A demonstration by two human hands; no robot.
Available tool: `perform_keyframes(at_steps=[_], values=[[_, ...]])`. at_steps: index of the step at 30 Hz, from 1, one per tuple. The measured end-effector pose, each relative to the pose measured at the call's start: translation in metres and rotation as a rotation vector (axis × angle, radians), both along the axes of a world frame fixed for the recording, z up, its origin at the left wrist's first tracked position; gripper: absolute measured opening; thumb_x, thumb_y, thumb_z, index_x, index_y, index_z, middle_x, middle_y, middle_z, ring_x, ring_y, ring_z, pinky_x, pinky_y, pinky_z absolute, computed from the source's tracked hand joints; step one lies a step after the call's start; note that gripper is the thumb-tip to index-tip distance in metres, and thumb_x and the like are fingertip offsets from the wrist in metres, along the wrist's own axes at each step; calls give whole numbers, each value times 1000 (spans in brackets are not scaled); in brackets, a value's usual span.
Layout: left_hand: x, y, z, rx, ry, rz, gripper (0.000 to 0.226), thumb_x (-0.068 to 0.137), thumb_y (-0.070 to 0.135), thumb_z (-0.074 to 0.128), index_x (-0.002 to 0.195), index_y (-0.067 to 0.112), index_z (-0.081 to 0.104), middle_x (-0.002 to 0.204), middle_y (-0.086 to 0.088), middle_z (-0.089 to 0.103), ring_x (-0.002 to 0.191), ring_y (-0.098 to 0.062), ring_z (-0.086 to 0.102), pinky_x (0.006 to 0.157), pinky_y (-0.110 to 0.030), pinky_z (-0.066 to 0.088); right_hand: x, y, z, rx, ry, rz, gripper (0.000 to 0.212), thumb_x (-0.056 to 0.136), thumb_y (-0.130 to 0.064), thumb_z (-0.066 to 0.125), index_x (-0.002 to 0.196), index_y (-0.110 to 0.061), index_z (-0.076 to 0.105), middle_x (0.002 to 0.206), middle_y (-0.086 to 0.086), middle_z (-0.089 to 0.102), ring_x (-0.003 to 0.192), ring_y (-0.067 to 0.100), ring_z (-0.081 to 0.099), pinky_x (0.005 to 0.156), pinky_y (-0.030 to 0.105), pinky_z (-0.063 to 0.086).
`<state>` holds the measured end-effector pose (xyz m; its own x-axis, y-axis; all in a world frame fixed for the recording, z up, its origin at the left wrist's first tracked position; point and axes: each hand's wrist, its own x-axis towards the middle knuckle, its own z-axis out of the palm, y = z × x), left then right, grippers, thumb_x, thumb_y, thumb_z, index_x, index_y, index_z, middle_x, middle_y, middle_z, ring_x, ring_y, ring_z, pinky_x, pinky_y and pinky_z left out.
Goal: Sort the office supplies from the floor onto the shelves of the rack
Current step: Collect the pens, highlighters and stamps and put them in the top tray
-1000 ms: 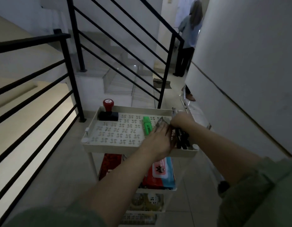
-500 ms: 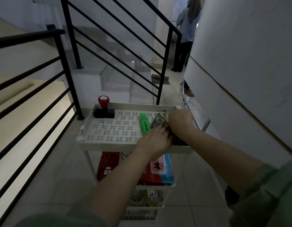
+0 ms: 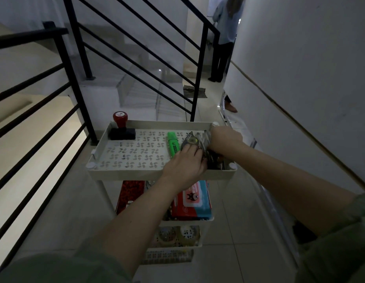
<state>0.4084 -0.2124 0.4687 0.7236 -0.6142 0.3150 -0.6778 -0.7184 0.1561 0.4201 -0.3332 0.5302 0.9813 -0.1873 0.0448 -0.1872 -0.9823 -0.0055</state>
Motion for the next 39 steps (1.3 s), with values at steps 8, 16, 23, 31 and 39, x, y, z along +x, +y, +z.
perform_keyframes(at_steps=[8,16,23,31,39], values=[[-2,2,0,45,-77,6,51,85,36,24,96,5,64,93,-10,66,89,-24,63,71,-30,50,-16,12,-3,-5,5,14,31,99,-22,37,118,-6,55,120,12,61,108,27,59,80,32,42],[-11,13,5,11,-317,53,36,84,33,37,84,10,65,79,-6,64,71,-21,61,62,-25,46,-22,13,5,-9,-117,46,48,97,-45,39,118,-4,54,116,12,60,97,25,61,72,29,38],[-37,43,4,-69,-281,50,35,87,31,39,93,5,62,91,-12,63,84,-28,60,72,-33,39,-54,25,12,189,-227,60,42,96,-44,42,95,-6,60,85,9,57,70,19,50,58,27,34],[-127,88,-39,-269,-6,34,31,90,27,37,88,7,60,87,-7,60,86,-15,46,72,-23,27,-160,49,-27,654,-92,-46,54,95,-47,42,54,-12,46,50,1,46,43,11,41,45,23,29],[-181,140,-135,-120,320,-39,24,83,24,37,81,13,58,80,-1,60,76,-11,51,66,-25,44,-227,71,-140,911,236,-191,49,94,-41,47,55,-12,42,55,7,48,45,14,40,57,28,36]])
